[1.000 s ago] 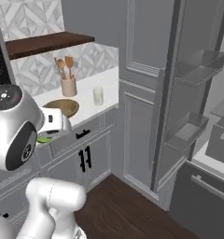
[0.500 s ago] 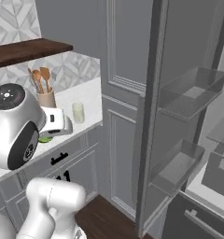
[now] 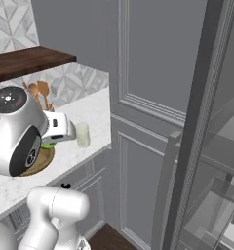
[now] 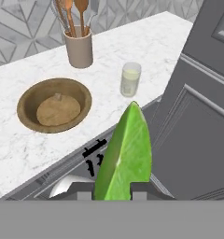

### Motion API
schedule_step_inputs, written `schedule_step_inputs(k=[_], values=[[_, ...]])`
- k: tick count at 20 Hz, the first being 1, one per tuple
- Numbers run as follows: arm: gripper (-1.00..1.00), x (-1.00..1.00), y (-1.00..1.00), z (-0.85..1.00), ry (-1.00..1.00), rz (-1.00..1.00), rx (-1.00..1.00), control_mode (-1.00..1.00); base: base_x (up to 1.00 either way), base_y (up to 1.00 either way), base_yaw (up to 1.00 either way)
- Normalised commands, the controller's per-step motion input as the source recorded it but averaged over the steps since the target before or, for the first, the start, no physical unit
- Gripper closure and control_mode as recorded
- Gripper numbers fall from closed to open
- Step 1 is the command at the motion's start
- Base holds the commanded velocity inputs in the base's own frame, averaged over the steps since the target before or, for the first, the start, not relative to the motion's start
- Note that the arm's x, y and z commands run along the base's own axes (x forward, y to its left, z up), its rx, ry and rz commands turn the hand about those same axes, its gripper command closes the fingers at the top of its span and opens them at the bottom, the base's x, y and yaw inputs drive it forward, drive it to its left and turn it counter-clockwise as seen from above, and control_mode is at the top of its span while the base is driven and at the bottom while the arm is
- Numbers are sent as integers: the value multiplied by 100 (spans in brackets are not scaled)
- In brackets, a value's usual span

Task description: Grab a lemon wedge from the fridge and one ice cube from the ice bowl, and put them in the glass of lemonade.

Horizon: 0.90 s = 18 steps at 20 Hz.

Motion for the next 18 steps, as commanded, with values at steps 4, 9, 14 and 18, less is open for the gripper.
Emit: schedule_step_inputs(k=[4, 9, 14, 18], values=[[100, 0, 0, 0, 0, 0, 0, 100, 59, 35, 0], [100, 0, 0, 0, 0, 0, 0, 100, 47, 0, 0], [100, 0, 0, 0, 0, 0, 0, 100, 0, 0, 0], [100, 0, 0, 0, 0, 0, 0, 100, 0, 0, 0]])
